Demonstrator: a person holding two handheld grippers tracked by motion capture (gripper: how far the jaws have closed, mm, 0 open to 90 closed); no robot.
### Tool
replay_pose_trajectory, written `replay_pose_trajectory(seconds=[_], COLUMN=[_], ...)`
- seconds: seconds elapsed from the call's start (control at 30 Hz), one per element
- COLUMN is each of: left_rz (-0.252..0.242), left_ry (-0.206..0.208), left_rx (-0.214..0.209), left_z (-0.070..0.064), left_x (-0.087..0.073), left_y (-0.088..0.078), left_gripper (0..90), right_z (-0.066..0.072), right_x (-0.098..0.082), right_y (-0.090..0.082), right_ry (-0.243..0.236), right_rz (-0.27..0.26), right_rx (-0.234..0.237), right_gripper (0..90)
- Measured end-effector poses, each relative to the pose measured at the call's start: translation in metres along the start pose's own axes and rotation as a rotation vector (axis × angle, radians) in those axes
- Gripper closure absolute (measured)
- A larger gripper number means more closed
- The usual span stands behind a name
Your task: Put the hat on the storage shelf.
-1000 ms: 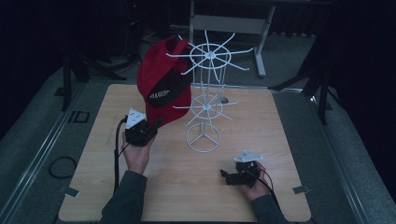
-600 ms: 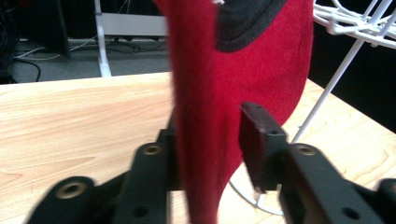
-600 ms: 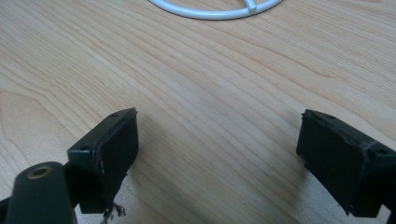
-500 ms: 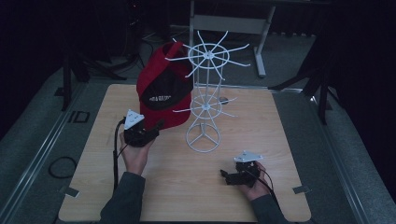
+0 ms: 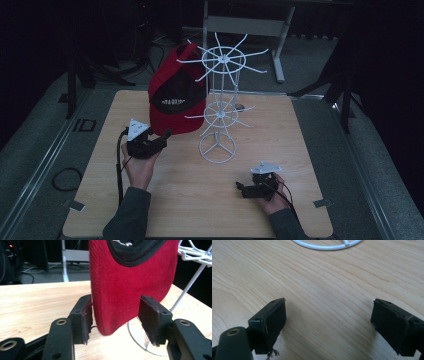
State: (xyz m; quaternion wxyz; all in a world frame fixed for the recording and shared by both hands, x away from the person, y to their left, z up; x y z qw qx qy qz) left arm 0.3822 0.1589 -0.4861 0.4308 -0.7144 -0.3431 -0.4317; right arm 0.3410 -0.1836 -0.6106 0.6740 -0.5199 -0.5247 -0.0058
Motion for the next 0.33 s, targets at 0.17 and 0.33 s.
replay_pose_trajectory(seconds=[0.17,0.33], left_rz=[-0.04,-0.059], left_ry=[-0.011,0.004], left_rx=[-0.004,-0.015], left_z=[0.005,0.0086], left_x=[0.0051,0.0076], left_y=[-0.0097,-0.0122], left_gripper=[42.0,41.2], right_z=[0.0001,0.0001], right_x=[0.0001,0.0001], right_y=[0.0,-0.0001], right_ry=[0.002,0.002], right_rz=[0.0,0.0], right_rx=[0.0,0.0], right_gripper=[12.7,12.7])
Point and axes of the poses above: each handheld gripper's, and its own axes: y roughly forward along the jaws, x roughly out of its top, z roughly to its left, the point moved 6 cm from there along y, roughly forward along the jaws, and after that the axes turned 6 degrees about -y, right-handed, at the moved point
